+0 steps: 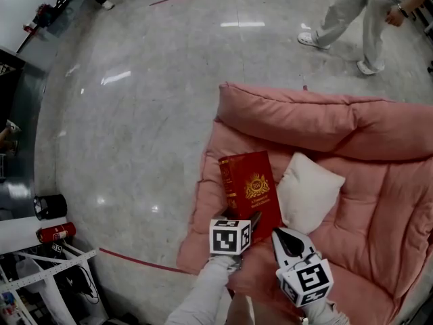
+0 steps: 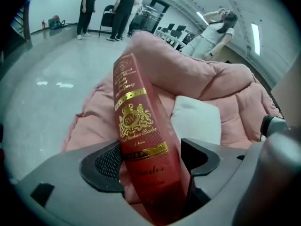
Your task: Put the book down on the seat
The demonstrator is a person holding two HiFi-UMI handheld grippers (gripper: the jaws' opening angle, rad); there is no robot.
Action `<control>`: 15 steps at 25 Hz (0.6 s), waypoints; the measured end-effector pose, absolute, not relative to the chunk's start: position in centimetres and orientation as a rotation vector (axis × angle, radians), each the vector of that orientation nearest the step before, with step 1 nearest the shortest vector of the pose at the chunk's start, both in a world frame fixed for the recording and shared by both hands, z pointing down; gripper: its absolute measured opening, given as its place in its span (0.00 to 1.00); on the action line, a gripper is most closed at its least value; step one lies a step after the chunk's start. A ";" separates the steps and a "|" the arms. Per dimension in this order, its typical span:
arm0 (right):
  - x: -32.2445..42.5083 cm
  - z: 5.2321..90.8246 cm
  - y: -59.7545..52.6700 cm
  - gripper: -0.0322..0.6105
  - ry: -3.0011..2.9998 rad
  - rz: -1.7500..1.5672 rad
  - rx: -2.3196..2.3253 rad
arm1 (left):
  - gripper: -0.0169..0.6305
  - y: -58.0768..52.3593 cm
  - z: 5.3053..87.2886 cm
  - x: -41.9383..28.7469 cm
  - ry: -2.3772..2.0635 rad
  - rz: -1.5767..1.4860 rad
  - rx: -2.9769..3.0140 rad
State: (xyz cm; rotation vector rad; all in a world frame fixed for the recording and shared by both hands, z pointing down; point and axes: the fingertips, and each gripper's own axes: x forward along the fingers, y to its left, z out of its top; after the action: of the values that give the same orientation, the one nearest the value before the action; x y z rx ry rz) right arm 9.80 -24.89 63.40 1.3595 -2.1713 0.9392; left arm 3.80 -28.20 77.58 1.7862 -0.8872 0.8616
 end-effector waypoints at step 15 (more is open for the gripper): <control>6.9 60.1 -22.9 0.06 -2.231 0.867 1.322 | 0.61 -25.6 72.5 -1.1 -0.988 0.801 1.771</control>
State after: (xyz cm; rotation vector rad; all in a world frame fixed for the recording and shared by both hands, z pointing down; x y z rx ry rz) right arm 6.90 -22.90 60.07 1.3217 -2.2308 0.8667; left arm -1.13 -25.62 72.52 1.7714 -0.9877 0.8005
